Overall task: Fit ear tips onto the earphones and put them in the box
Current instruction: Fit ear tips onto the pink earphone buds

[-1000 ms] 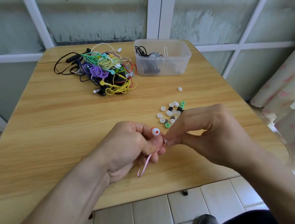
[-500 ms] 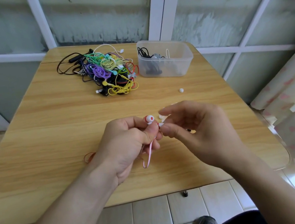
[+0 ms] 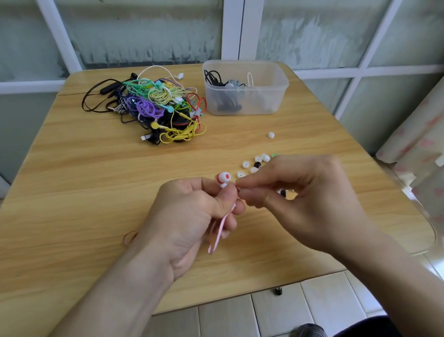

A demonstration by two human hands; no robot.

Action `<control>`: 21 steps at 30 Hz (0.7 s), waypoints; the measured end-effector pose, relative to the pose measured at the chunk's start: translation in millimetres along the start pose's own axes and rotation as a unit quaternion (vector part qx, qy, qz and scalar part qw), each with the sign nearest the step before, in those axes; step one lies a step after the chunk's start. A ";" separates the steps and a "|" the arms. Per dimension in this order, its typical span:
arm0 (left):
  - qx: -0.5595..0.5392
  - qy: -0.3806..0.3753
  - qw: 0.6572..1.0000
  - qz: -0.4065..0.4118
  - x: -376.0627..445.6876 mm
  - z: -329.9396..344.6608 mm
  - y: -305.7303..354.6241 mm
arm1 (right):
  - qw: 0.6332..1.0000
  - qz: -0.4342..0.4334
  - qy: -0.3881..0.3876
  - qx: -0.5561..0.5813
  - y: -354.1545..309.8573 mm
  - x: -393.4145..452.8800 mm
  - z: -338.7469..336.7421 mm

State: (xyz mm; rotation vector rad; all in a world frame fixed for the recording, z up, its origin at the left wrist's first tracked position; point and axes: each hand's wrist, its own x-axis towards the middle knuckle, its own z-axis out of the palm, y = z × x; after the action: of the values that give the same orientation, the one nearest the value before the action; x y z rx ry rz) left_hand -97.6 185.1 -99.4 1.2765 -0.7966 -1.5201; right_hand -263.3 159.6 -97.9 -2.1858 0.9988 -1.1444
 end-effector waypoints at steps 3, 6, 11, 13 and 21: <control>0.030 0.021 0.997 0.070 -2.4 1.7 -4.0 | 0.989 0.120 0.005 0.082 -4.0 -1.5 5.6; 0.074 0.036 0.987 0.140 -3.6 1.7 -7.3 | 0.967 0.190 0.003 0.171 -7.9 0.0 5.6; 0.126 0.054 0.969 0.205 -2.0 1.8 -10.6 | 0.908 0.290 -0.022 0.300 -4.1 0.2 8.2; 0.142 0.059 0.961 0.229 -1.7 2.7 -10.4 | 0.867 0.336 -0.021 0.366 -4.9 0.6 10.9; 0.144 0.087 0.958 0.231 -0.3 2.9 -12.0 | 0.899 0.294 -0.037 0.324 0.7 -3.2 10.5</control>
State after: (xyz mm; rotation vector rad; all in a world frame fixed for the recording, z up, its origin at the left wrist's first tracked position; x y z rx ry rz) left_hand -103.5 189.1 -109.5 1.2976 -1.1371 -0.9292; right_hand -256.0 162.5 -105.6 -1.2663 0.9668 -0.9101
